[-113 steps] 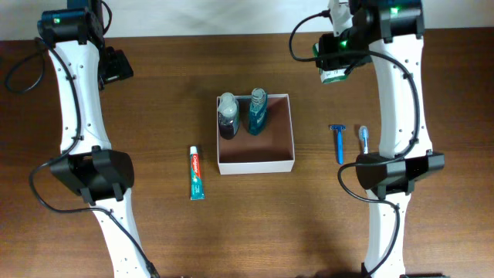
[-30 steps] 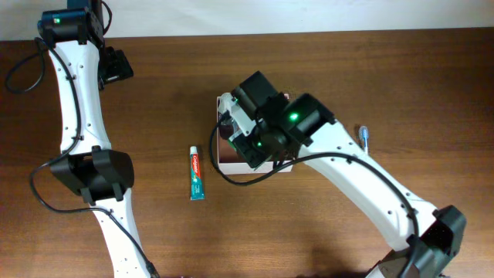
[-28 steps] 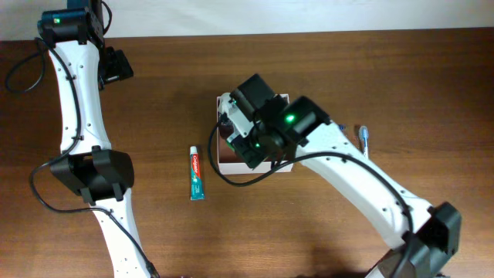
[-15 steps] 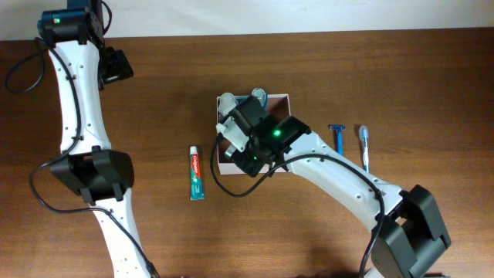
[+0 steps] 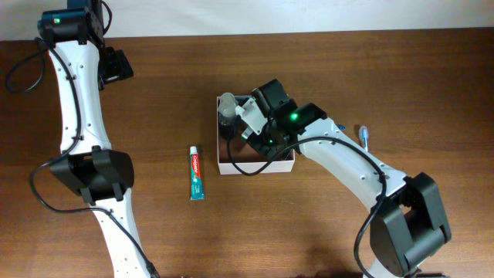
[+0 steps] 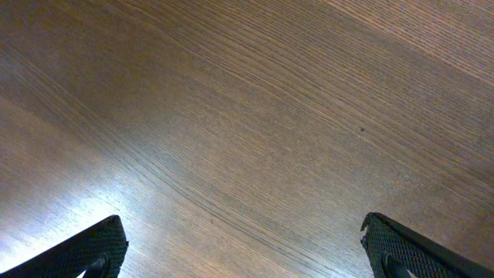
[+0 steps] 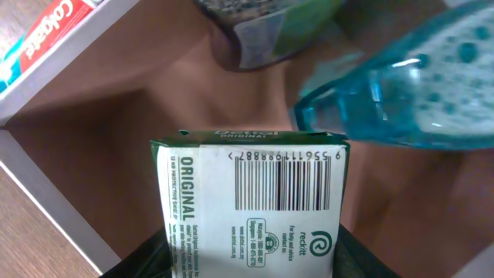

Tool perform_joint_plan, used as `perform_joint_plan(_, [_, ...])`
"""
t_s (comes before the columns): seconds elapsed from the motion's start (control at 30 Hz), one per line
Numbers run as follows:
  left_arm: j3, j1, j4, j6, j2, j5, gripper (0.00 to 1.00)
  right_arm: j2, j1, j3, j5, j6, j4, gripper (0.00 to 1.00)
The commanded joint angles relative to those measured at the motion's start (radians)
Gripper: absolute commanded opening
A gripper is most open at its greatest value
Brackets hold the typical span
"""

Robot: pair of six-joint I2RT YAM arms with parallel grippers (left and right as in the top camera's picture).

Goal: Pack container
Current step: 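Lower the soap box into the box front and release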

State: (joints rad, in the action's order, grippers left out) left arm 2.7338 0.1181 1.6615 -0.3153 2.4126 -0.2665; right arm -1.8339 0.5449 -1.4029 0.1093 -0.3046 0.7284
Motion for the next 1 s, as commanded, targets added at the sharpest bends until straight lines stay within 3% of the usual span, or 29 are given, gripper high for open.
perform_joint_plan(0.0, [-0.003,0.001,0.004,-0.013,-0.005,-0.007,0.99,-0.008,0.004,0.005,0.021,-0.032,-0.004,0.49])
perform_joint_plan(0.97, [-0.003,0.001,0.004,-0.013,-0.005,-0.007,0.99,-0.103,0.003,0.003,0.041,-0.026,-0.056,0.56])
